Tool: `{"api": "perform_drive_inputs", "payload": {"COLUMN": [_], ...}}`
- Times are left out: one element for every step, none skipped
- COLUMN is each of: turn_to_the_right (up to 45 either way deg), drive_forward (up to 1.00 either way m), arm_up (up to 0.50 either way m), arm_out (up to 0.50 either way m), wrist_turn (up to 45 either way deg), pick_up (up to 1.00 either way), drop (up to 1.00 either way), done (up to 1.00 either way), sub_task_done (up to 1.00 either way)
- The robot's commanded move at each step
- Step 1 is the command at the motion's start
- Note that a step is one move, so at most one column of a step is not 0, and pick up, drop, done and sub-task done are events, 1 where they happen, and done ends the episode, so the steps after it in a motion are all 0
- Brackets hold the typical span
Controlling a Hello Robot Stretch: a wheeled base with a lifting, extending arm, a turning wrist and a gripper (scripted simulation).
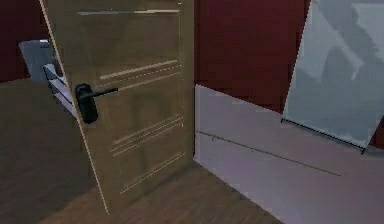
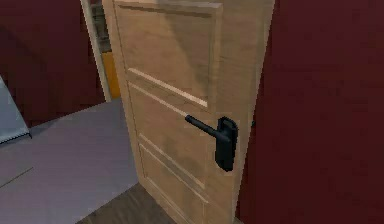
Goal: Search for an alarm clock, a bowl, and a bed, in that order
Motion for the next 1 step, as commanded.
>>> {"api": "perform_drive_inputs", "payload": {"turn_to_the_right": [12.0], "drive_forward": [0.00], "arm_up": [0.00], "arm_out": [0.00], "wrist_turn": [0.0], "pick_up": [0.00], "drop": [0.00], "done": [0.00], "sub_task_done": [0.00]}}
